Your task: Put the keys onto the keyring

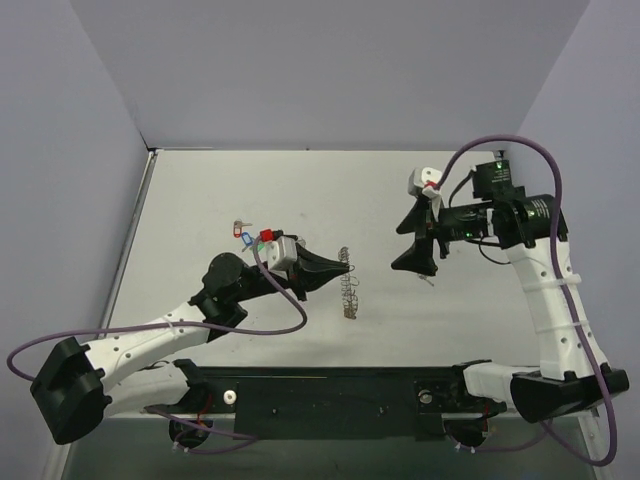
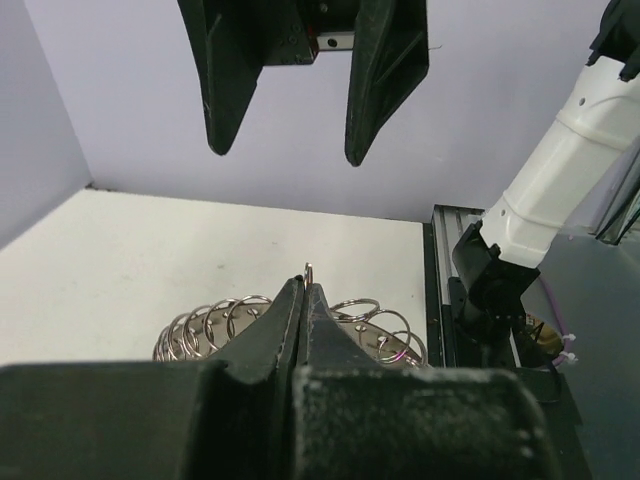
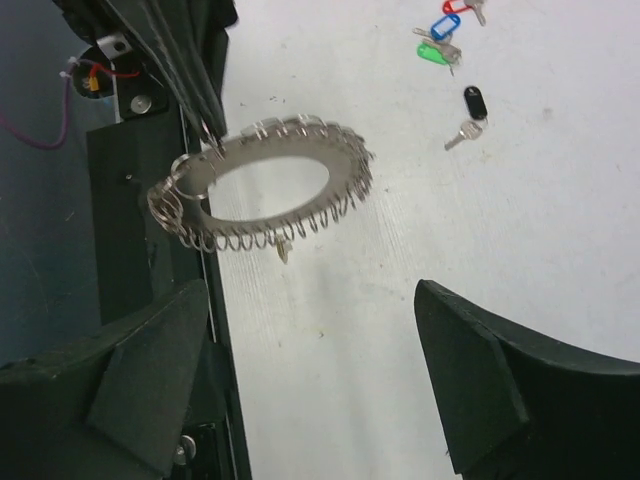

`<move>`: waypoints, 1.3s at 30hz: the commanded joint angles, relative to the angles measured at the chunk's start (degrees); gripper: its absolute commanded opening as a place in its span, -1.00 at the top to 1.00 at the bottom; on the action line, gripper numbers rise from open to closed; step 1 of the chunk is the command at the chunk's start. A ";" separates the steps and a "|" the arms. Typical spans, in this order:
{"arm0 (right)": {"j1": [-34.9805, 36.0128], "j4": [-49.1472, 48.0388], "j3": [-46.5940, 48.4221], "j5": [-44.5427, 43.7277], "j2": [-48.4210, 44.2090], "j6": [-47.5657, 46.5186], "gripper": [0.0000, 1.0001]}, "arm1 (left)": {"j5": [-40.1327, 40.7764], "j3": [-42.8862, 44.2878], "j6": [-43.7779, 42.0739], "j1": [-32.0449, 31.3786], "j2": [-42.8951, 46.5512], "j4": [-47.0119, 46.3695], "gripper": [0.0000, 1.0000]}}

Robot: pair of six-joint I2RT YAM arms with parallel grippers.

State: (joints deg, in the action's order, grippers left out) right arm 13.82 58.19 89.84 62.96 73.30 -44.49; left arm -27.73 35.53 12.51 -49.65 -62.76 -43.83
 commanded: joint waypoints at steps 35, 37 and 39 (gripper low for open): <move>-22.96 0.70 -26.74 2.70 0.44 -6.57 -0.56 | -17.63 -0.90 -3.11 8.95 4.67 -6.26 1.00; -23.31 -0.09 -26.74 1.82 0.62 -5.70 -0.56 | -17.36 -0.29 -0.92 9.65 4.23 -6.17 1.00; -23.67 -1.58 -26.82 0.86 0.97 -3.68 -0.57 | -17.54 -0.11 1.28 10.27 3.44 -7.66 1.00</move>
State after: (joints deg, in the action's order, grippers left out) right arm -8.97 57.65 63.31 62.83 73.69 -49.36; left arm -45.08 34.09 7.77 -40.77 -58.70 -44.10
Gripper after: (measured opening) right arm 0.779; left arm 0.020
